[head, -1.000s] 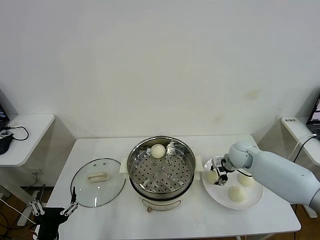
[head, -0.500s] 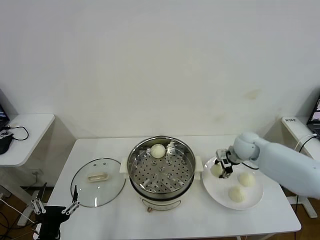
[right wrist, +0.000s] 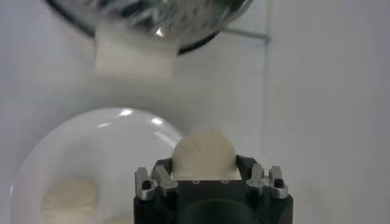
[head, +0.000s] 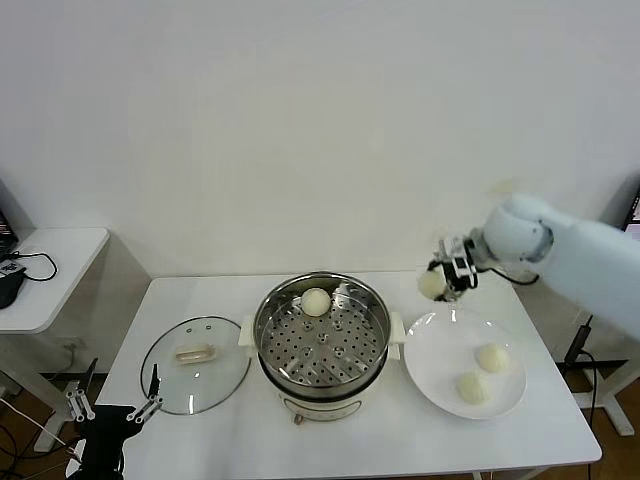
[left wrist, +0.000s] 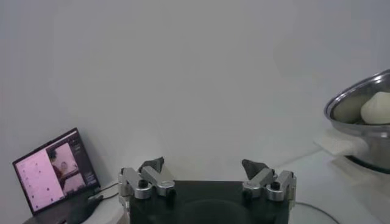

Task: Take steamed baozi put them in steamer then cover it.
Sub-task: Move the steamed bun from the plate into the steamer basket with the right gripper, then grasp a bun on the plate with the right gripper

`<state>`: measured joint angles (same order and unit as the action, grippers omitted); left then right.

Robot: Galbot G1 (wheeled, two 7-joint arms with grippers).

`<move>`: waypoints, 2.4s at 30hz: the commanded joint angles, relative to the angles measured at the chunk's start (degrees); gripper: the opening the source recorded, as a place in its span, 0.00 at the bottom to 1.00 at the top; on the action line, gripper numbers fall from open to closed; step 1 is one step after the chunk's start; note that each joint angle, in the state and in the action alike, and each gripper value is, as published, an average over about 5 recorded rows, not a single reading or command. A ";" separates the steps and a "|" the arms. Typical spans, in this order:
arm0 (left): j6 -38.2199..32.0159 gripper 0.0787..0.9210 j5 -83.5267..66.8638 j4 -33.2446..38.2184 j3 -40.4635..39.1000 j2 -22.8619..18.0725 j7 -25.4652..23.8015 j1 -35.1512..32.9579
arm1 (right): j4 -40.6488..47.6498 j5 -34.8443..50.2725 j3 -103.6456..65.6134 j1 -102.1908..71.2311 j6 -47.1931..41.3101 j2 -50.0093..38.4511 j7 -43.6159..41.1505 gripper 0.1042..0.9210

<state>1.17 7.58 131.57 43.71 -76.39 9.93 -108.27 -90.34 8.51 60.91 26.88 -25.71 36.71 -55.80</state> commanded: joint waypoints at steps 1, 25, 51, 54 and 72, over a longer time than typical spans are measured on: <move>0.22 0.88 -0.76 -0.22 0.81 0.20 -0.09 0.65 | -6.58 13.11 6.24 13.90 -6.86 7.27 3.70 0.69; 0.36 0.88 -1.01 0.86 3.83 -0.50 -0.29 0.24 | 10.01 22.64 8.67 -1.77 -15.94 38.42 15.56 0.69; 0.29 0.88 -1.79 0.47 3.85 -0.35 -0.30 1.06 | 11.55 18.10 9.90 -2.82 -15.93 38.69 10.12 0.80; 0.29 0.88 -1.79 0.46 3.87 -0.39 -0.30 1.07 | 9.31 16.79 9.83 -0.25 -15.40 36.18 6.94 0.86; 0.59 0.88 -1.79 0.66 2.68 0.17 -0.67 1.55 | -10.30 3.55 10.22 14.14 0.53 -0.39 -9.59 0.88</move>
<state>1.64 5.81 132.35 46.59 -76.48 9.29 -106.66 -92.17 18.47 71.26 36.33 -32.45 55.27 -58.34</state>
